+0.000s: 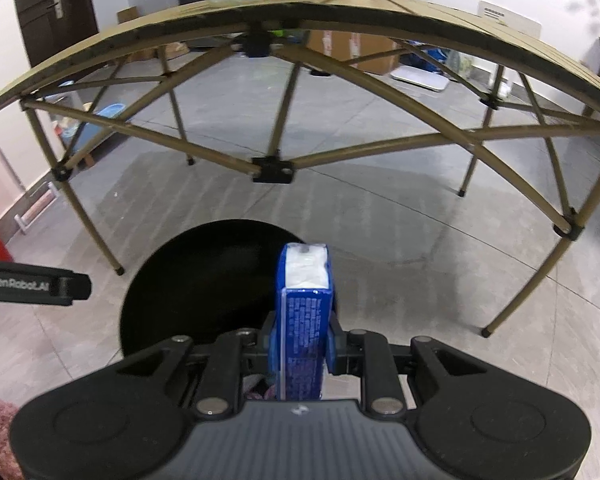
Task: Collect trash
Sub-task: 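Move the right tool over the bin and release the blue box inside, then move both tools back toward the table, then close the right tool on the clear plastic cup under the purple cloth, then grasp the purple drawstring pouch with the left tool while the right tool holds the cup, then lift the purple pouch and clear cup off the table and carry them to the black bin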
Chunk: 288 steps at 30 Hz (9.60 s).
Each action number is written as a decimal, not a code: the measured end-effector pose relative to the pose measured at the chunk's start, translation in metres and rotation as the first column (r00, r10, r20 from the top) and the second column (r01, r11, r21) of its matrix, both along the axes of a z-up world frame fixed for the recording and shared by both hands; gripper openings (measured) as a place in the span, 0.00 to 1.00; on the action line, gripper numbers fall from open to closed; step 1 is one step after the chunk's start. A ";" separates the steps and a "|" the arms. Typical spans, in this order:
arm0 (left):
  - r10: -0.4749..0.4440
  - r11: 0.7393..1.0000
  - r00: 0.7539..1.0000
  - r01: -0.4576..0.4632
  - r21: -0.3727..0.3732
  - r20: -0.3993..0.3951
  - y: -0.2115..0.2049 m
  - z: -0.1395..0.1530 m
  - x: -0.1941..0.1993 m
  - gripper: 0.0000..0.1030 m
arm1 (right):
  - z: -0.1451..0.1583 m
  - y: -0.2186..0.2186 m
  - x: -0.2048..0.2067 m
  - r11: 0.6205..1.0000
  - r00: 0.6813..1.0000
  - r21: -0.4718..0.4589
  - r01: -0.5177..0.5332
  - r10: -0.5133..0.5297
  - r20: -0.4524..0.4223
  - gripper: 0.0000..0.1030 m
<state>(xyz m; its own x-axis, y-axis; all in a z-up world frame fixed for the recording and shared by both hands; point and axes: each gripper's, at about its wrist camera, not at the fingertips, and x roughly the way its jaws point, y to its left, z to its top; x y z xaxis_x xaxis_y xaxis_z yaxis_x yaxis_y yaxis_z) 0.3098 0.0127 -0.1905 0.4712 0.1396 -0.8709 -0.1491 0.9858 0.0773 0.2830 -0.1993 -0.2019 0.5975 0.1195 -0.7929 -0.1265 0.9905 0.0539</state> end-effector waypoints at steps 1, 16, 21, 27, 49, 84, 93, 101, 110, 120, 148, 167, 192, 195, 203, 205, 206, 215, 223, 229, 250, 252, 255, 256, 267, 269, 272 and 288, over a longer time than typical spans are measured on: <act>0.006 1.000 1.000 -0.006 0.001 0.000 0.003 0.000 -0.001 1.00 | 0.000 0.003 0.001 1.000 1.000 0.001 -0.007 0.007 0.000 0.20; 0.077 0.997 0.997 -0.077 0.004 -0.013 0.043 -0.002 -0.008 1.00 | -0.004 0.058 0.008 0.994 0.994 -0.009 -0.109 0.109 -0.019 0.20; 0.109 0.994 0.994 -0.109 0.002 -0.023 0.056 -0.004 -0.012 1.00 | -0.011 0.074 0.013 0.991 0.991 -0.013 -0.130 0.130 -0.033 0.20; 0.118 0.993 0.992 -0.119 -0.001 -0.032 0.061 -0.006 -0.012 1.00 | -0.020 0.087 0.021 0.991 0.989 -0.021 -0.135 0.134 -0.056 0.20; 0.112 0.994 0.993 -0.113 -0.005 -0.034 0.055 -0.007 -0.012 1.00 | -0.022 0.076 0.026 0.997 0.996 -0.013 -0.073 0.072 -0.050 0.98; 0.081 0.997 0.987 -0.081 -0.008 0.139 0.040 0.034 -0.015 1.00 | 0.022 0.052 0.021 0.999 0.993 -0.036 -0.028 0.032 0.111 1.00; 0.072 0.997 0.961 -0.066 -0.030 0.269 0.026 0.073 -0.015 1.00 | 0.070 0.029 0.007 1.000 0.940 -0.021 -0.007 0.014 0.340 1.00; 0.072 0.997 0.935 -0.061 -0.042 0.347 0.019 0.104 -0.001 1.00 | 0.095 0.026 0.010 0.999 0.870 -0.035 0.007 0.011 0.494 1.00; 0.060 0.998 0.905 -0.054 -0.026 0.421 0.021 0.128 0.028 1.00 | 0.117 0.030 0.057 1.000 0.834 -0.007 -0.018 0.019 0.552 1.00; 0.059 0.998 0.893 -0.060 -0.012 0.447 0.034 0.139 0.063 1.00 | 0.111 0.044 0.111 0.999 0.826 0.015 -0.044 0.028 0.563 1.00; 0.066 0.998 0.892 -0.068 -0.011 0.448 0.051 0.123 0.085 1.00 | 0.092 0.054 0.172 0.996 0.848 0.043 -0.081 0.046 0.528 0.34; 0.042 0.999 0.889 -0.034 -0.026 0.457 0.031 0.131 0.083 1.00 | 0.108 0.015 0.158 0.998 0.899 0.060 0.018 -0.043 0.435 0.33; -0.052 0.996 0.890 0.079 -0.041 0.453 -0.040 0.128 0.085 1.00 | 0.113 -0.056 0.144 0.982 0.892 0.082 0.172 -0.190 0.411 0.33; -0.072 0.994 0.890 0.101 -0.041 0.451 -0.052 0.126 0.086 1.00 | 0.113 -0.062 0.143 0.980 0.891 0.096 0.175 -0.199 0.409 0.33; -0.159 0.980 0.869 0.195 -0.029 0.469 -0.082 0.126 0.090 1.00 | 0.114 -0.077 0.139 0.975 0.883 0.115 0.192 -0.223 0.414 0.33; -0.185 0.976 0.856 0.219 -0.015 0.482 -0.092 0.128 0.094 1.00 | 0.114 -0.081 0.136 0.973 0.881 0.119 0.196 -0.228 0.414 0.33; -0.198 0.973 0.854 0.231 -0.010 0.481 -0.096 0.129 0.098 1.00 | 0.114 -0.083 0.135 0.973 0.881 0.121 0.198 -0.230 0.414 0.33; -0.262 0.959 0.869 0.281 0.017 0.419 -0.145 0.122 0.148 1.00 | 0.115 -0.108 0.131 0.965 0.864 0.150 0.213 -0.258 0.433 0.33; -0.218 0.973 0.904 0.230 0.013 0.369 -0.158 0.106 0.174 0.99 | 0.111 -0.121 0.134 0.958 0.854 0.191 0.213 -0.278 0.441 0.33; -0.225 0.969 0.891 0.248 -0.008 0.394 -0.154 0.115 0.163 0.48 | 0.110 -0.123 0.130 0.961 0.854 0.197 0.196 -0.266 0.448 0.33; -0.243 0.965 0.845 0.259 0.033 0.476 -0.143 0.154 0.115 0.06 | 0.117 -0.119 0.114 0.970 0.858 0.206 0.131 -0.215 0.467 0.33; -0.246 0.965 0.844 0.260 0.037 0.477 -0.142 0.156 0.110 0.06 | 0.118 -0.117 0.111 0.972 0.860 0.200 0.121 -0.203 0.469 0.33; -0.248 0.964 0.841 0.261 0.041 0.481 -0.142 0.161 0.102 0.06 | 0.121 -0.112 0.104 0.976 0.860 0.189 0.108 -0.187 0.475 0.33; -0.249 0.964 0.840 0.261 0.042 0.482 -0.141 0.163 0.098 0.06 | 0.123 -0.111 0.102 0.977 0.859 0.188 0.104 -0.183 0.478 0.33; -0.257 0.962 0.835 0.270 0.045 0.487 -0.129 0.178 0.062 0.06 | 0.141 -0.104 0.070 0.980 0.855 0.180 0.086 -0.166 0.491 0.33; -0.257 0.962 0.834 0.270 0.045 0.489 -0.125 0.180 0.055 0.06 | 0.142 -0.102 0.062 0.982 0.860 0.172 0.081 -0.157 0.487 0.33; -0.259 0.961 0.832 0.273 0.044 0.491 -0.120 0.182 0.042 0.06 | 0.142 -0.099 0.050 0.984 0.866 0.164 0.076 -0.147 0.478 0.33; -0.237 0.967 0.850 0.251 0.033 0.470 -0.082 0.177 -0.027 0.06 | 0.140 -0.066 -0.025 0.996 0.894 0.088 0.020 -0.057 0.444 0.33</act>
